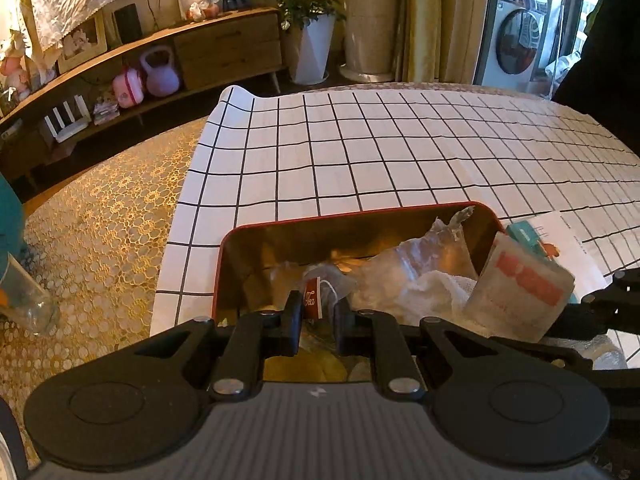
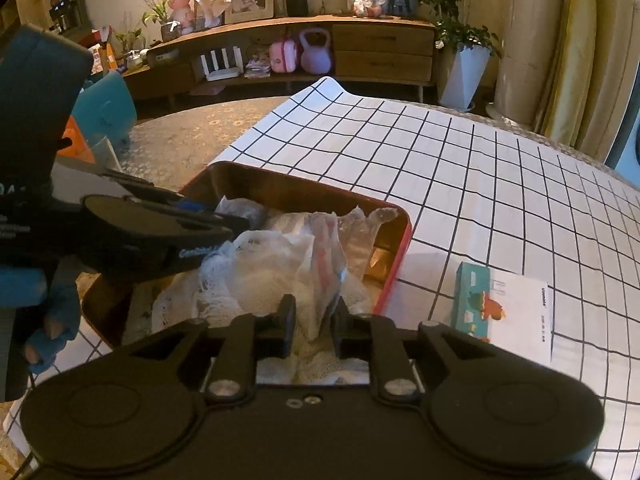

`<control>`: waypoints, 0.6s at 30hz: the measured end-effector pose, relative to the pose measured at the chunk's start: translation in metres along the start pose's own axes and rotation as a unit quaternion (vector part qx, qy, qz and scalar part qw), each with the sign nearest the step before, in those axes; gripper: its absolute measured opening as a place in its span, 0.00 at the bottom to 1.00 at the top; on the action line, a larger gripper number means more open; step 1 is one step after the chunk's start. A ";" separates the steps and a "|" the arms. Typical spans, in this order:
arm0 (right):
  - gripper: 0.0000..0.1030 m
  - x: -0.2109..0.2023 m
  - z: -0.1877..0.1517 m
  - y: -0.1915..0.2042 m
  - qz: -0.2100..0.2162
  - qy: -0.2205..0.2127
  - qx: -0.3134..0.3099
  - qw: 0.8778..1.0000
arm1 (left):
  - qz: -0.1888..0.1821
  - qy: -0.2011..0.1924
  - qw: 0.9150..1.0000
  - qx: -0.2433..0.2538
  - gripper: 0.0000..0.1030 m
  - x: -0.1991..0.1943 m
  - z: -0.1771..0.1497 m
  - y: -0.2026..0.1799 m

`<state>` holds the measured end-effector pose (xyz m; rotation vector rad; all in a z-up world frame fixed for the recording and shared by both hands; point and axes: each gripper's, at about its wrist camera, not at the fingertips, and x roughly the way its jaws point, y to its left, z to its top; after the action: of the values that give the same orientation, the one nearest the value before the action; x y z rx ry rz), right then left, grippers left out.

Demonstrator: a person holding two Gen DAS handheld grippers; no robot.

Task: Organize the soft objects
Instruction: 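Lower the tea bag and packet into the tin and open both tools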

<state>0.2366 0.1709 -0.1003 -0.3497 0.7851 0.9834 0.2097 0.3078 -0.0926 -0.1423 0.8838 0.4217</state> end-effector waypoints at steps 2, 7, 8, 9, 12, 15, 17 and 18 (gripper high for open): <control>0.24 -0.003 0.000 -0.001 0.001 0.000 0.000 1.000 | -0.004 0.002 1.000 -0.005 0.15 -0.002 0.000 0.000; 0.29 -0.014 -0.001 -0.001 0.000 -0.008 -0.003 1.000 | -0.005 -0.003 1.000 -0.008 0.15 -0.012 -0.002 -0.001; 0.30 -0.017 -0.002 -0.001 0.000 -0.010 -0.003 1.000 | -0.005 -0.003 1.000 -0.006 0.15 -0.014 -0.002 -0.002; 0.33 -0.020 -0.002 -0.001 0.000 -0.012 -0.003 1.000 | -0.005 -0.003 1.000 -0.005 0.16 -0.016 -0.003 -0.002; 0.40 -0.028 -0.003 -0.001 -0.002 -0.021 -0.007 1.000 | -0.006 -0.010 1.000 -0.004 0.16 -0.025 -0.003 -0.003; 0.41 -0.037 -0.003 -0.002 0.000 -0.030 0.000 1.000 | -0.005 -0.016 1.000 0.000 0.27 -0.035 -0.005 -0.004; 0.43 -0.045 -0.004 -0.003 0.004 -0.037 0.003 0.999 | -0.004 -0.022 1.000 0.004 0.38 -0.042 -0.006 -0.005; 0.45 -0.049 -0.004 -0.003 0.005 -0.040 0.004 0.999 | -0.005 -0.026 1.000 0.005 0.58 -0.045 -0.007 -0.006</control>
<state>0.2217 0.1372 -0.0673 -0.2979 0.7179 0.9982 0.1818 0.2872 -0.0620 -0.1269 0.8342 0.4094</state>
